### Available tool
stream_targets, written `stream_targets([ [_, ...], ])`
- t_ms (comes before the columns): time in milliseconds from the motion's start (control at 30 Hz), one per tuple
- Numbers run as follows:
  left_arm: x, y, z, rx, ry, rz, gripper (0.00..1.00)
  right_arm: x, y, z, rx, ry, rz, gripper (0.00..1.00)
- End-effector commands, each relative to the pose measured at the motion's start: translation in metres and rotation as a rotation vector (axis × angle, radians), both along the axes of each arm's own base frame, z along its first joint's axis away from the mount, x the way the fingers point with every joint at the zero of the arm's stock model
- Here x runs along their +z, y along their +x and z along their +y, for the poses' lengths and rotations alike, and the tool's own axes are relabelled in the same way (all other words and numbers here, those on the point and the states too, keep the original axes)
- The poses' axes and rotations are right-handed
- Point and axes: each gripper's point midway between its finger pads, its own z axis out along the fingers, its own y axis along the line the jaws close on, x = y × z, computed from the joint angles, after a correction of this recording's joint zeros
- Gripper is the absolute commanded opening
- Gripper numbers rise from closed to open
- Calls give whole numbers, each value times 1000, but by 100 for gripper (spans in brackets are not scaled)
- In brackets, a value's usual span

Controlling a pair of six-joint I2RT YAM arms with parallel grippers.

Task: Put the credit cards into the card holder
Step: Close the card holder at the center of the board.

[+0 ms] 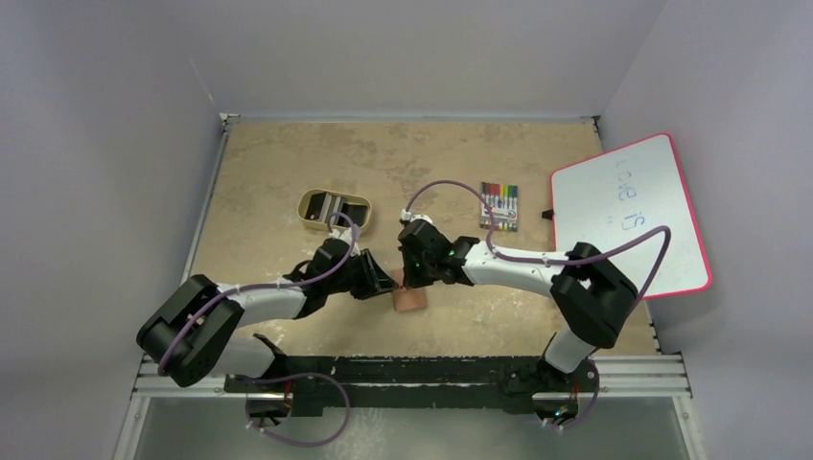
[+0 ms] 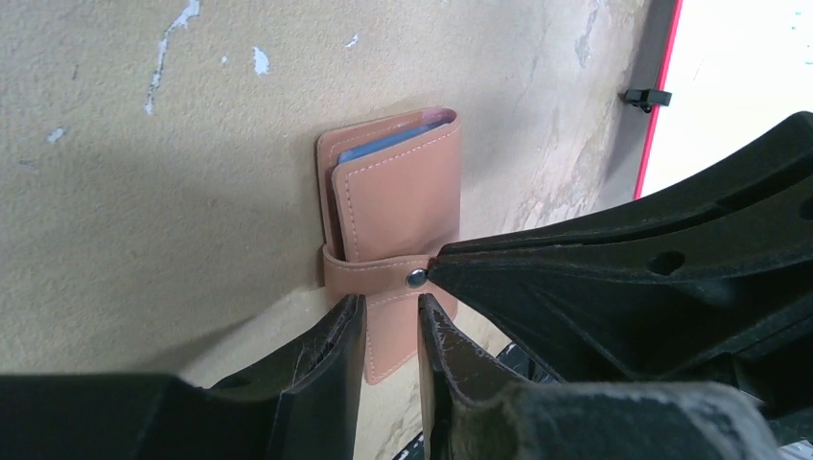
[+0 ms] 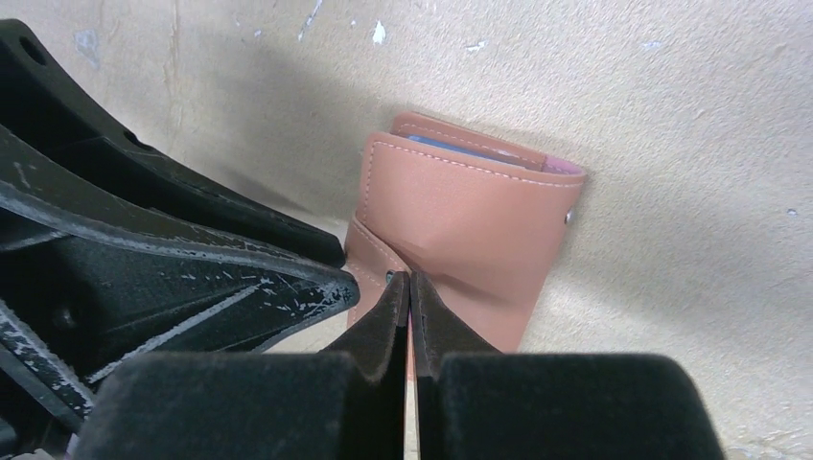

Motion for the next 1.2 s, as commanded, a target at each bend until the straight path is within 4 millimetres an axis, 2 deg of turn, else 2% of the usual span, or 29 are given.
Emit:
stream_targets([
  [0, 17, 16, -10, 6, 1, -76, 26, 22, 14, -2, -21, 28, -82, 0],
  [200, 13, 20, -8, 12, 67, -84, 25, 19, 19, -7, -33, 13, -83, 0],
  [267, 11, 21, -8, 11, 78, -83, 25, 9, 14, -15, -36, -8, -65, 0],
  [467, 12, 25, -8, 14, 99, -89, 25, 6, 12, -21, -46, -13, -60, 0],
  [767, 20, 27, -21, -17, 77, -97, 24, 0, 12, -28, -63, -20, -54, 0],
  [867, 26, 26, -29, -26, 55, -105, 21, 2, 12, -27, -62, -11, -55, 0],
  [1167, 23, 26, -40, -44, 48, -94, 11, 0, 9, -27, -54, -2, -44, 0],
])
